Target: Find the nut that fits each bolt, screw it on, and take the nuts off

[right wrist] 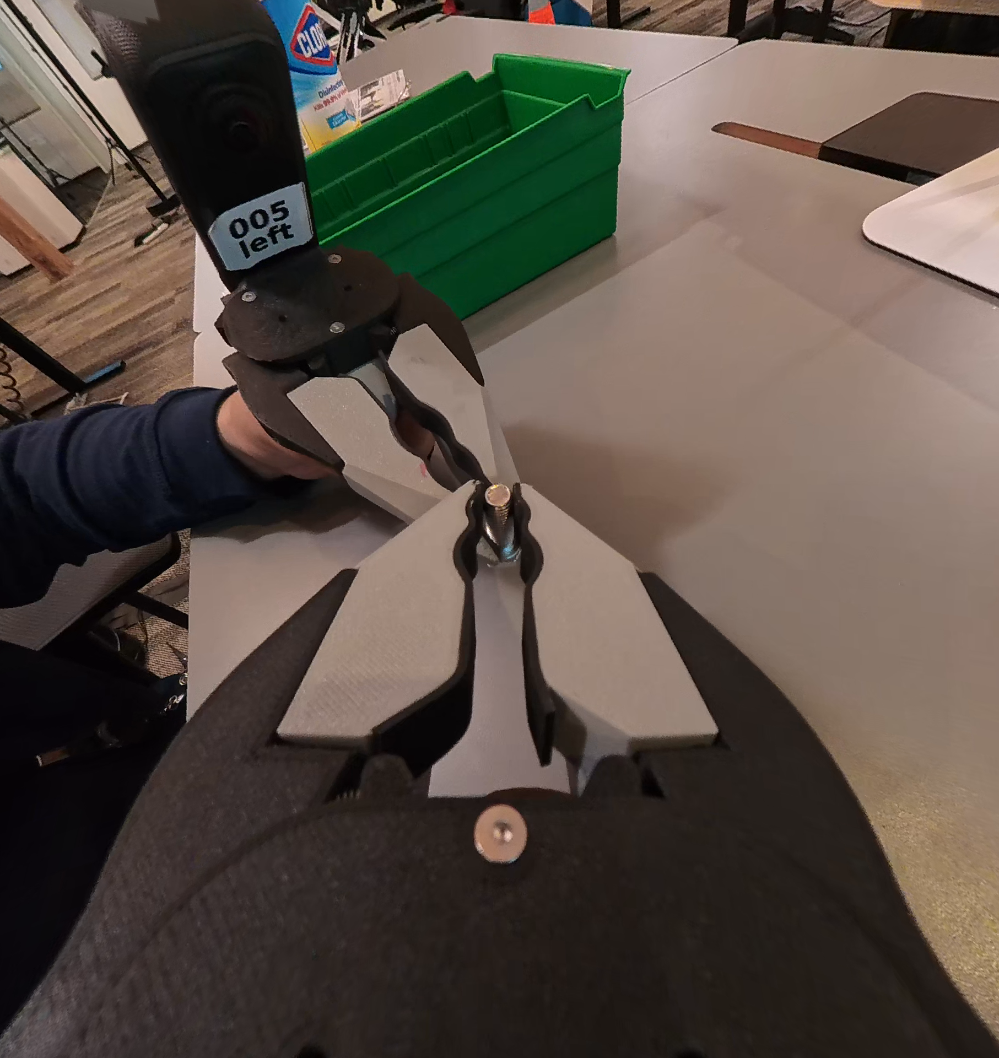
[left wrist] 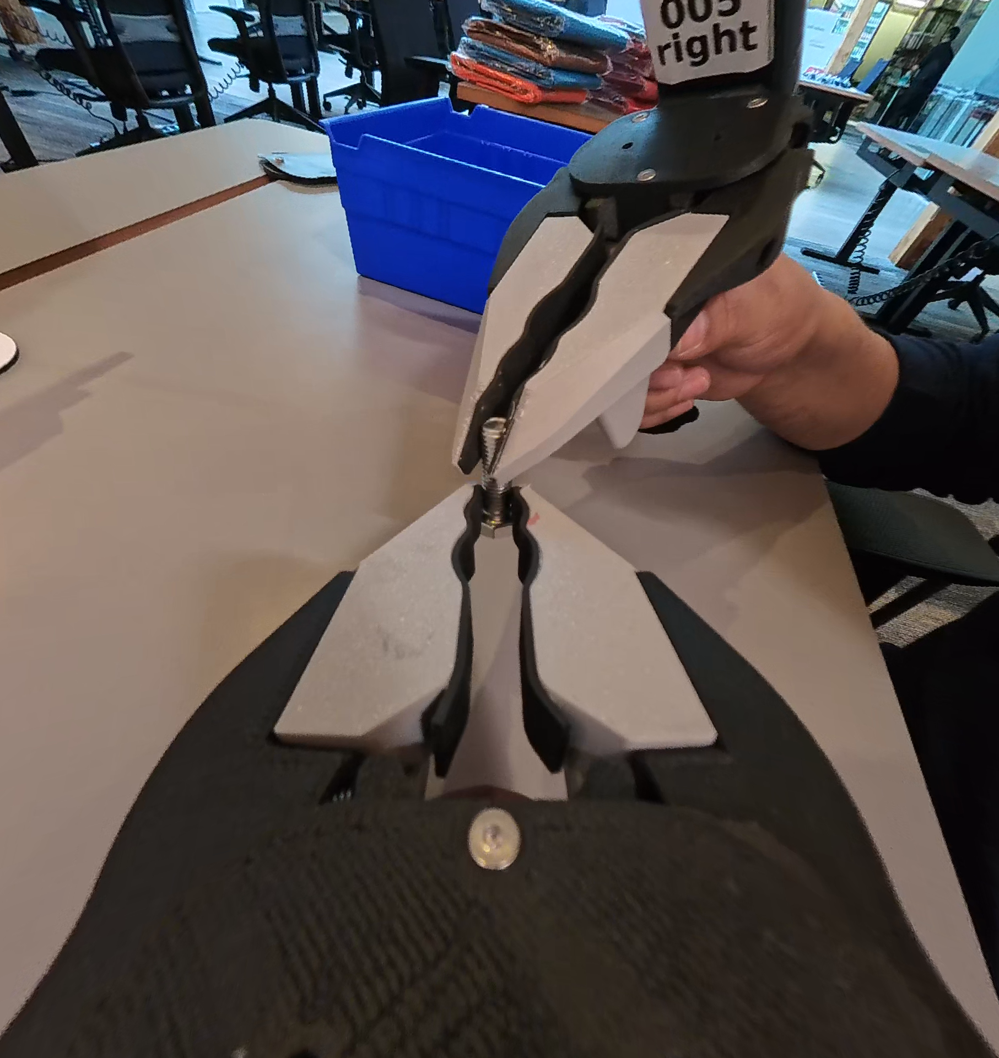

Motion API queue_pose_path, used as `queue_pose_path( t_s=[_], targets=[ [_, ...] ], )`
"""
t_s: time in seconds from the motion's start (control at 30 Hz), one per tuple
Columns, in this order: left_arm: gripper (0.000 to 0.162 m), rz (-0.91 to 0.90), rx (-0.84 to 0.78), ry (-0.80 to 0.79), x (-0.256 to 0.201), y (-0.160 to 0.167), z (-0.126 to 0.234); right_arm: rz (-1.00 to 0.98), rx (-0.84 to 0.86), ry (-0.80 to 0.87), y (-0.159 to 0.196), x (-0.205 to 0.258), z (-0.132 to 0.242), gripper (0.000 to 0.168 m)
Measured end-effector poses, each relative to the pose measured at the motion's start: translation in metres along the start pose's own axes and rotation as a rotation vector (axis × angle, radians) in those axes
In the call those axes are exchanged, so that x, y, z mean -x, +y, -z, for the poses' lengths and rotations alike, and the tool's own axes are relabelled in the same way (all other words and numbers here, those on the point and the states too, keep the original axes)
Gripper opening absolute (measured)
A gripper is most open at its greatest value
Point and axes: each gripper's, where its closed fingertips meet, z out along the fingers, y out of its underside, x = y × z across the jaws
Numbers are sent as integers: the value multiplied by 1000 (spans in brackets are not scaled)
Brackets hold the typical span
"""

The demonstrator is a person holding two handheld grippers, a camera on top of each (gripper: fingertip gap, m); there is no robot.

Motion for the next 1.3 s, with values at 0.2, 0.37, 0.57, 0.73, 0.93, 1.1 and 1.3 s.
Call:
queue_pose_path(
  t_s=[0.2,0.37,0.57,0.73,0.93,1.1,1.3],
  targets=[
    [7,-12,-9,6,-2,-3,1,12,-16,-11,-3,3,2,7],
    [7,-10,5,-1,0,1,-1,43,8,26,0,0,0,7],
    [7,-3,0,-1,0,0,-1,32,-2,27,-1,0,-2,7],
    [7,-6,2,-2,0,0,0,24,-7,24,-1,0,-2,7],
    [7,-13,14,3,-2,2,-2,23,-5,26,0,1,-4,7],
    [7,-16,13,12,-3,2,-2,48,-58,25,-12,0,8,8],
    [7,-6,4,17,1,3,3,82,17,49,12,-18,44,17]
  ],
)
